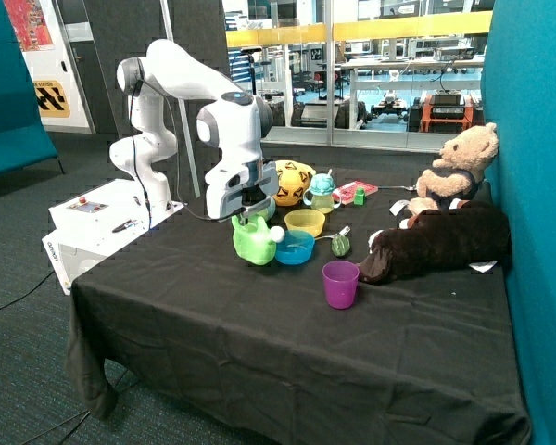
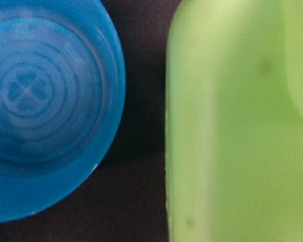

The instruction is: Sort the balls from left to right in order of size

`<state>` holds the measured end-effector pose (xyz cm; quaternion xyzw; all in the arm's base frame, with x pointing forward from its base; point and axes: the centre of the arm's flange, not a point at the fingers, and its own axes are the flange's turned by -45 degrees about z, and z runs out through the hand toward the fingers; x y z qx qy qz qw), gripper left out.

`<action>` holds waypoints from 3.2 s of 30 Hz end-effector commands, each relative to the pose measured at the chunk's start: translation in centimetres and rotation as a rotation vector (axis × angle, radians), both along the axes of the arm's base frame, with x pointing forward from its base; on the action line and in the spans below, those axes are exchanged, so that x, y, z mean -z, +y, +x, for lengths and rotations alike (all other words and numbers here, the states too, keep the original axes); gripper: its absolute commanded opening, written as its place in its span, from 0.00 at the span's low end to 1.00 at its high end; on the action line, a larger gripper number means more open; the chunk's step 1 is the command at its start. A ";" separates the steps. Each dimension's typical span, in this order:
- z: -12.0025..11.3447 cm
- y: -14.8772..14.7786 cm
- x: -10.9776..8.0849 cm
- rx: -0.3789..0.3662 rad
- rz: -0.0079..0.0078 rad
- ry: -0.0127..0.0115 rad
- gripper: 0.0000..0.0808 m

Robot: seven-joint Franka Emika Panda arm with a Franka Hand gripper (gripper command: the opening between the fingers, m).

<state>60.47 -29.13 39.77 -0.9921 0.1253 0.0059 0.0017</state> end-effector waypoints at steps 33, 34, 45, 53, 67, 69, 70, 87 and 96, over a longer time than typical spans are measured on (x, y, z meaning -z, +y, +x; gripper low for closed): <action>0.3 -0.5 2.4 -0.028 -0.0046 -0.0114 0.83; 0.2 -0.5 2.4 -0.027 -0.0046 -0.0114 0.83; -0.1 -0.7 2.3 -0.020 -0.0046 -0.0114 0.88; -0.3 -0.4 1.9 -0.029 -0.0046 -0.0114 0.89; -0.5 1.3 -0.3 -0.099 -0.0042 -0.0116 0.91; -0.5 1.6 -0.6 -0.106 -0.0042 -0.0116 0.90; -0.6 1.7 -0.8 -0.110 -0.0041 -0.0116 0.91; -2.6 7.9 -3.6 -0.232 -0.0034 -0.0118 0.82; -3.0 13.1 -4.4 -0.340 -0.0028 -0.0120 0.82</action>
